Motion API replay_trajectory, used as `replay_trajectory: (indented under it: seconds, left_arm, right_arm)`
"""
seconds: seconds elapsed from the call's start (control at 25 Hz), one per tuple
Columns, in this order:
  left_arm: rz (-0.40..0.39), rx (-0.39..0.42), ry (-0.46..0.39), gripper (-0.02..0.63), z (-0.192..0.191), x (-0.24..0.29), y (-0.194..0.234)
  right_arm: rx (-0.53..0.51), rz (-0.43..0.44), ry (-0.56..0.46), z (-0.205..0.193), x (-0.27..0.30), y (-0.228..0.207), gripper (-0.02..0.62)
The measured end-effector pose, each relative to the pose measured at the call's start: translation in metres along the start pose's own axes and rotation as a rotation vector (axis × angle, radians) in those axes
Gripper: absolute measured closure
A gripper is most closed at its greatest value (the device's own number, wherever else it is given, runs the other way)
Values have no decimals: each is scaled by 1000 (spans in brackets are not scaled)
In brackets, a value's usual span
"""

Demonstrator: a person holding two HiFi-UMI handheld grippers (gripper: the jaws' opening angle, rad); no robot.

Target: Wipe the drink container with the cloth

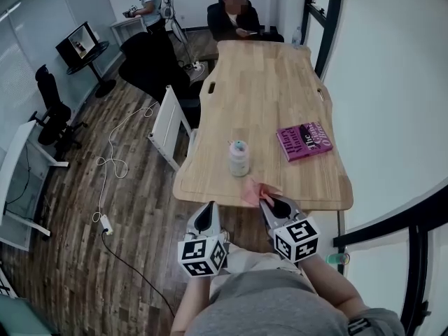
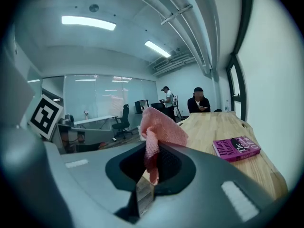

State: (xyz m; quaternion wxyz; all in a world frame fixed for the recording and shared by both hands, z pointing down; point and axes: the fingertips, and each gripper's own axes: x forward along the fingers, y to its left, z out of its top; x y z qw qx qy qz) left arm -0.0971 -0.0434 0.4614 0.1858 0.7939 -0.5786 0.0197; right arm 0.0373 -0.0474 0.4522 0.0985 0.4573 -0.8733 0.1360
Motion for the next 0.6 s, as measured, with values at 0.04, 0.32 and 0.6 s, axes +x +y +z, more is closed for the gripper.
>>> replay_trajectory:
  seconds: [0.04, 0.32, 0.6]
  left_arm:
    - [2, -1, 0, 604, 0, 0, 0]
    - [14, -9, -1, 604, -1, -1, 4]
    - [7, -11, -3, 604, -1, 6, 0]
  right_arm:
    - [0, 1, 1, 0, 0, 0, 572]
    - [9, 10, 1, -1, 2, 3, 572]
    - [3, 12, 10, -4, 4, -2, 572]
